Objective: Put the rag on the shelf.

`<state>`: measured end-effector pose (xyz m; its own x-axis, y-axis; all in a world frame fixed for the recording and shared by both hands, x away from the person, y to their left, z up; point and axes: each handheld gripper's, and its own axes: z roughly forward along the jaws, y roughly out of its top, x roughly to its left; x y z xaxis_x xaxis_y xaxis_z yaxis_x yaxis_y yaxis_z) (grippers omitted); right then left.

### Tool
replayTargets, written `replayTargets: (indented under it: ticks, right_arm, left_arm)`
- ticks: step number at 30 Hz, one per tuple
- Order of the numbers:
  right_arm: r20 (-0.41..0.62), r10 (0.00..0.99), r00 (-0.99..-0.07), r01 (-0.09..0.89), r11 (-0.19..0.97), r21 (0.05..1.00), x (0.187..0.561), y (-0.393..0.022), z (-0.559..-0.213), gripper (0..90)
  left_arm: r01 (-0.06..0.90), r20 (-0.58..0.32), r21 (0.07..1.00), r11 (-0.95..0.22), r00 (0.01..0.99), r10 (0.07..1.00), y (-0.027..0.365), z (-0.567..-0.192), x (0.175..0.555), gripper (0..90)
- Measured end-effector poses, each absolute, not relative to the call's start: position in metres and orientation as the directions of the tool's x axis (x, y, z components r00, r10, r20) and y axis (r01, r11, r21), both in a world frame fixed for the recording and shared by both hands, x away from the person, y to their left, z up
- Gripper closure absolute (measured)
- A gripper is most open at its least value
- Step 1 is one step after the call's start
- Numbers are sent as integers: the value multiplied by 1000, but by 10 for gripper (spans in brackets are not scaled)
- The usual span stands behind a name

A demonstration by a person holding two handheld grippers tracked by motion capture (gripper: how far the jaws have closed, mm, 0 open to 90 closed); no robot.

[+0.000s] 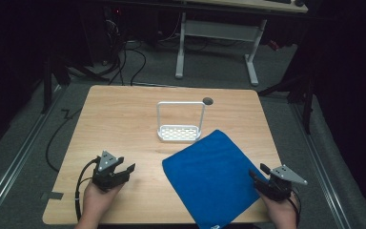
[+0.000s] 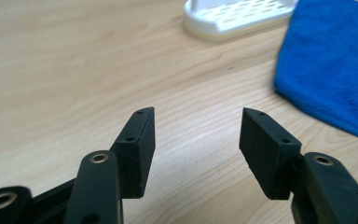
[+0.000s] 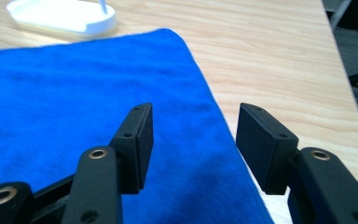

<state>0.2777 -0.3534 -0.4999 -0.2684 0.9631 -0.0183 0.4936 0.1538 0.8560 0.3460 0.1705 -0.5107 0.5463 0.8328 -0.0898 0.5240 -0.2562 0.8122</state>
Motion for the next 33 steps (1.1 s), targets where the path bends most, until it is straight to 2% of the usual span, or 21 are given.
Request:
replayTargets:
  ticks: [6, 23, 33]
  right_arm:
    - [-9, 972, -234, 492, 127, 861, 280, -363, -501, 466]
    - [-3, 974, -225, 495, 116, 861, 279, -366, -502, 493]
    - [-16, 973, -229, 507, 133, 852, 279, -367, -503, 523]
  left_arm:
    - [524, -57, 799, -295, 555, 830, 161, -516, 349, 458]
    - [543, -84, 788, -291, 562, 823, 154, -518, 350, 459]
    - [520, -110, 794, -317, 635, 765, 110, -518, 346, 458]
